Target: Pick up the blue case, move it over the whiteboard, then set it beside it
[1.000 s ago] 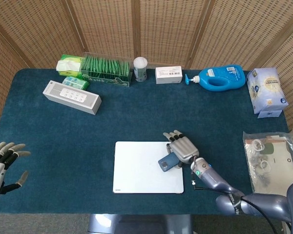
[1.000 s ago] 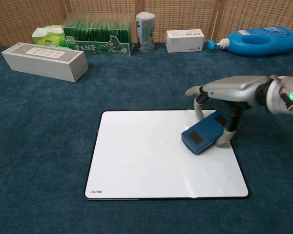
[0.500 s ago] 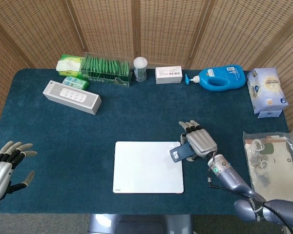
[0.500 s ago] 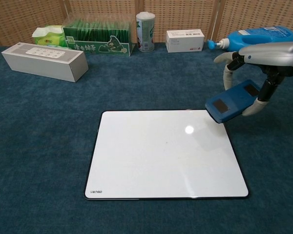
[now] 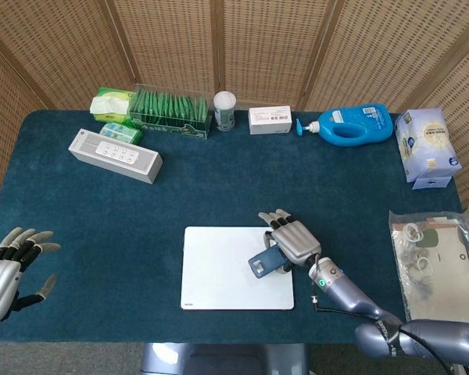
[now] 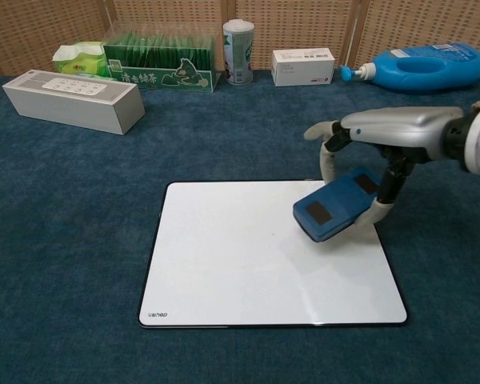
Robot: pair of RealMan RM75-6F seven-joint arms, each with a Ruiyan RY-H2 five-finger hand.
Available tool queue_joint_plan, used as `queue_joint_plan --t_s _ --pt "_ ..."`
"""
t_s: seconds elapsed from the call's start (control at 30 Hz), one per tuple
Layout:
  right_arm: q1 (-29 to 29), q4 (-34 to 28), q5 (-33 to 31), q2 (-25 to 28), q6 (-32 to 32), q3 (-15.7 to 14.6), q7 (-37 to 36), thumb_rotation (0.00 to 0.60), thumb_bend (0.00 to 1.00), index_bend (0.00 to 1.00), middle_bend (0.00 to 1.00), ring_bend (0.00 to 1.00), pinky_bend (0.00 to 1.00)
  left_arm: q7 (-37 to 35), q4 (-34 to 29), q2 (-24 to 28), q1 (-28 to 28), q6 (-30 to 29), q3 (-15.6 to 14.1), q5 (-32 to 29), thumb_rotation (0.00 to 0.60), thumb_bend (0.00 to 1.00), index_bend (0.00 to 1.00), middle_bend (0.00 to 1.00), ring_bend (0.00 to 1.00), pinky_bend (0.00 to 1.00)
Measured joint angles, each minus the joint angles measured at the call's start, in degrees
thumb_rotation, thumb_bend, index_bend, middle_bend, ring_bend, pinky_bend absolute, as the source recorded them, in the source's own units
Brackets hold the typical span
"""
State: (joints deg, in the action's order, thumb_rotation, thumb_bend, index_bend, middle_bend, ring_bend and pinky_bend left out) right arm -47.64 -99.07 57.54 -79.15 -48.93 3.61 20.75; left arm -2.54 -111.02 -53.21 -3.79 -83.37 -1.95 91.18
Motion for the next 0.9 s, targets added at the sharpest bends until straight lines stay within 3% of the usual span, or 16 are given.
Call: queue_joint_plan --t_s 0.47,0.9 --pt "-4.57 7.53 -4.05 -10.18 3.13 3.0 1.04 0.6 0.04 0.67 0.03 0.0 0.0 -0.98 1.16 0.26 0.31 0.02 -0.2 -0.81 0.6 0.46 0.28 0.2 0.13 0.02" --pt "-6.24 11.9 -5.65 -13.1 5.45 2.04 1.74 0.6 0.04 0.67 0.03 0.0 0.0 -0.63 1.19 0.24 0.35 0.0 -0.05 -1.33 0.6 0.46 0.28 0.2 0.13 0.02"
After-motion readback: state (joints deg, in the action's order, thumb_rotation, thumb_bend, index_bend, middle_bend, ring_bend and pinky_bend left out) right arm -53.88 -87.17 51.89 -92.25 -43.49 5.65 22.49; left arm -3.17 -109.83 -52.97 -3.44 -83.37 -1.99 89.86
